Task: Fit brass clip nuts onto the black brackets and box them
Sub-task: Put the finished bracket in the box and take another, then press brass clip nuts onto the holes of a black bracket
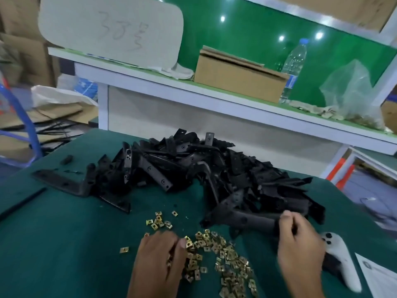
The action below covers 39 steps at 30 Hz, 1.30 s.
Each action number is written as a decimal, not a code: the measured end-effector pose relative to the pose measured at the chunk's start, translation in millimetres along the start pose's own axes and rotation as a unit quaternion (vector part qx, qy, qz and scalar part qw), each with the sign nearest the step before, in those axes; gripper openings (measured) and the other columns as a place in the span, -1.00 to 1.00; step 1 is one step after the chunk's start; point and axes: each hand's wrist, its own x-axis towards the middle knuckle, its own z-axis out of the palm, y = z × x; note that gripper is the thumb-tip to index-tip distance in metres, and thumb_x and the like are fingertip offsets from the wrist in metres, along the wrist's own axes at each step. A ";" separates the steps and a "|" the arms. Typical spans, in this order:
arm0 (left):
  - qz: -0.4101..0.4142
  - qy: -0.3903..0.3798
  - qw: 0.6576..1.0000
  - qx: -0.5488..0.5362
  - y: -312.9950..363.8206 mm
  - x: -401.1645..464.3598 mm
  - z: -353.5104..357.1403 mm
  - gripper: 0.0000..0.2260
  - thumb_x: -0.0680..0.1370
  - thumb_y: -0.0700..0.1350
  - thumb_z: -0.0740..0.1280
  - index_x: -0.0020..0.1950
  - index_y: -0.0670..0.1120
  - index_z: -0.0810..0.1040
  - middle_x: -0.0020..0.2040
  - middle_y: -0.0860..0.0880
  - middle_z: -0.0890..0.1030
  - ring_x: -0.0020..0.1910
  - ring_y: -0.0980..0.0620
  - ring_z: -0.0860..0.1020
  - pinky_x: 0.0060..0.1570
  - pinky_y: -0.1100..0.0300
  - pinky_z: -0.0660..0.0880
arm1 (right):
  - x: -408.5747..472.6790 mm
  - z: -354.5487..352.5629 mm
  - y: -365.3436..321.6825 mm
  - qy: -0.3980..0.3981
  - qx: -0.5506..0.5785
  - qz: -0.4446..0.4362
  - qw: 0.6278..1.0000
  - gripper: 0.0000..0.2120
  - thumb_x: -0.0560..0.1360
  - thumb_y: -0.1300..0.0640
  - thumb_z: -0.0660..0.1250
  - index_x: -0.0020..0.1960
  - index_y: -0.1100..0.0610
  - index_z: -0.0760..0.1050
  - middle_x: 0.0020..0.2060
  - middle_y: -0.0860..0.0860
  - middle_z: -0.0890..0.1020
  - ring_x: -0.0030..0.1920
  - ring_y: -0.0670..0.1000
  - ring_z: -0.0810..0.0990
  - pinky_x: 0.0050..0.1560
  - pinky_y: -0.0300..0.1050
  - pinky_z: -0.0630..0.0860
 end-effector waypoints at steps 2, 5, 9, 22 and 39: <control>-0.016 -0.004 1.000 -0.013 3.4 -0.6 -2.0 -0.65 0.60 0.19 0.10 -0.22 0.05 0.51 -0.31 0.14 0.52 -0.26 0.17 0.49 -0.13 0.15 0.38 | -1.9 -4.7 -4.1 -0.043 0.140 0.110 0.983 -0.57 0.68 -0.04 0.17 -0.14 0.29 0.48 -0.25 0.33 0.51 -0.33 0.13 0.46 -0.27 -0.08 0.35; -0.054 -0.008 0.991 -0.124 13.2 -1.2 -4.8 -0.62 0.48 0.31 0.24 0.16 0.12 0.51 0.02 0.29 0.61 0.03 0.25 0.57 0.04 0.23 0.42 | -18.3 4.3 -16.3 -0.163 0.260 0.258 0.916 -0.57 0.66 -0.04 0.26 0.01 0.38 0.48 0.04 0.36 0.50 0.05 0.29 0.57 0.21 0.27 0.47; -0.102 0.036 0.968 -0.228 16.6 -1.4 -10.4 -0.64 0.41 0.27 0.34 0.18 0.26 0.52 0.06 0.29 0.63 0.04 0.30 0.60 -0.04 0.30 0.51 | -44.8 17.6 -17.9 -0.360 0.242 0.204 0.877 -0.47 0.46 -0.23 0.36 -0.28 0.25 0.42 -0.39 0.21 0.46 -0.36 -0.13 0.29 -0.25 -0.25 0.17; -0.097 -0.095 0.958 -0.253 18.1 -2.1 -9.4 -0.79 0.46 0.28 0.35 0.07 0.35 0.47 -0.03 0.19 0.69 -0.05 0.20 0.67 -0.05 0.37 0.55 | -35.8 27.4 13.7 -0.353 0.517 0.340 0.702 -0.62 0.54 0.50 0.23 0.31 0.27 0.45 0.08 0.16 0.72 0.11 0.06 0.71 -0.01 -0.17 0.66; 0.000 -0.227 0.965 -0.134 14.4 -8.8 -8.0 -0.82 0.52 0.34 0.17 0.12 0.54 0.39 -0.17 0.39 0.58 -0.20 0.38 0.52 -0.18 0.50 0.40 | -40.1 8.1 -4.1 -0.422 0.491 0.188 0.738 -0.66 0.43 0.29 0.46 0.18 0.12 0.55 0.03 0.10 0.71 -0.19 -0.12 0.64 -0.25 -0.29 0.51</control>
